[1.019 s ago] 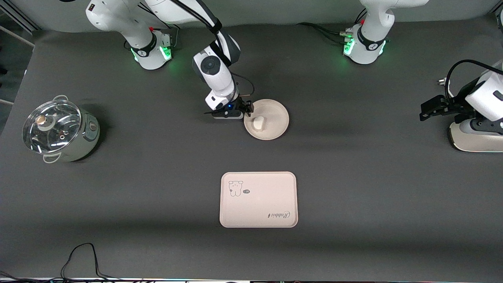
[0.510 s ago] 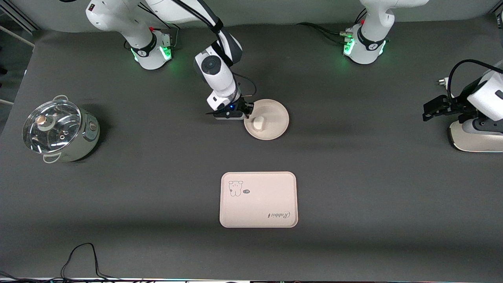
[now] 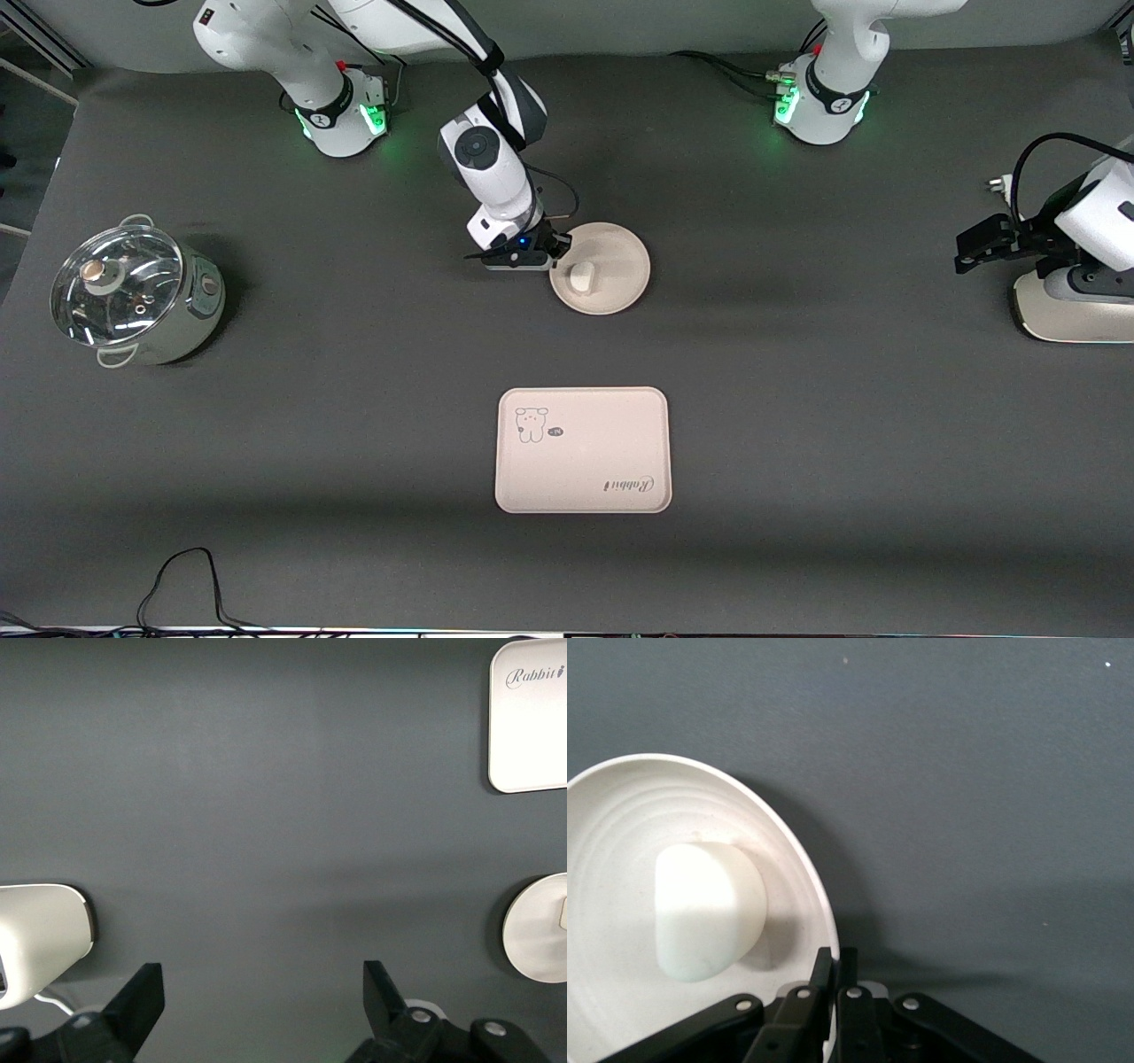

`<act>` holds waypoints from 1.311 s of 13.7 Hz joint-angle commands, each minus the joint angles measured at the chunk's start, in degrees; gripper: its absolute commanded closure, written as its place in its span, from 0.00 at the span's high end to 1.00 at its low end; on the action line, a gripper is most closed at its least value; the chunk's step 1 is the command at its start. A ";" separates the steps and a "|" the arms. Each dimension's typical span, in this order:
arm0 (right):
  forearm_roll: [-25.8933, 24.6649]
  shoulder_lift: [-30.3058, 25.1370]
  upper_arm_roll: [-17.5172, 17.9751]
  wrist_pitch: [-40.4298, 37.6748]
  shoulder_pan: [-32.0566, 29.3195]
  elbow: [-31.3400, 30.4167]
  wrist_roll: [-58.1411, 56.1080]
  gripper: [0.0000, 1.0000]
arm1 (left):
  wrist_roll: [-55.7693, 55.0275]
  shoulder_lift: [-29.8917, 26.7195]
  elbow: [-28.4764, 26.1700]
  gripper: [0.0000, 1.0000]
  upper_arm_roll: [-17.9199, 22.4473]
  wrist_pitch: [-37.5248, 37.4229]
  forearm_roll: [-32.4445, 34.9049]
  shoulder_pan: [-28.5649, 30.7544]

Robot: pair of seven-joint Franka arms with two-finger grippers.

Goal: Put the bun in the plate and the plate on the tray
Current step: 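Close the right gripper on the plate rim, then carry the plate with the right gripper onto the Rabbit tray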

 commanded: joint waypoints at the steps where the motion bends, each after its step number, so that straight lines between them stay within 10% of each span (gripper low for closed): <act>1: 1.62 -0.29 -0.16 -1.31 0.11 1.11 -1.99 0.00 | -1.14 -1.04 -0.03 1.00 0.18 0.45 0.54 -0.68; 10: 1.54 -16.99 -0.77 -20.38 -7.54 1.90 -14.12 0.00 | -1.14 -0.95 -0.12 1.00 0.27 0.98 0.62 -0.68; 14: 1.45 -10.78 -0.86 -20.56 -12.97 10.48 -17.36 0.00 | -1.14 -0.77 -0.12 1.00 0.18 1.25 0.71 -0.77; 18: 0.75 4.49 -0.95 -28.45 -18.60 34.08 -17.29 0.00 | -1.14 -0.77 -0.03 1.00 0.27 1.69 0.80 -0.94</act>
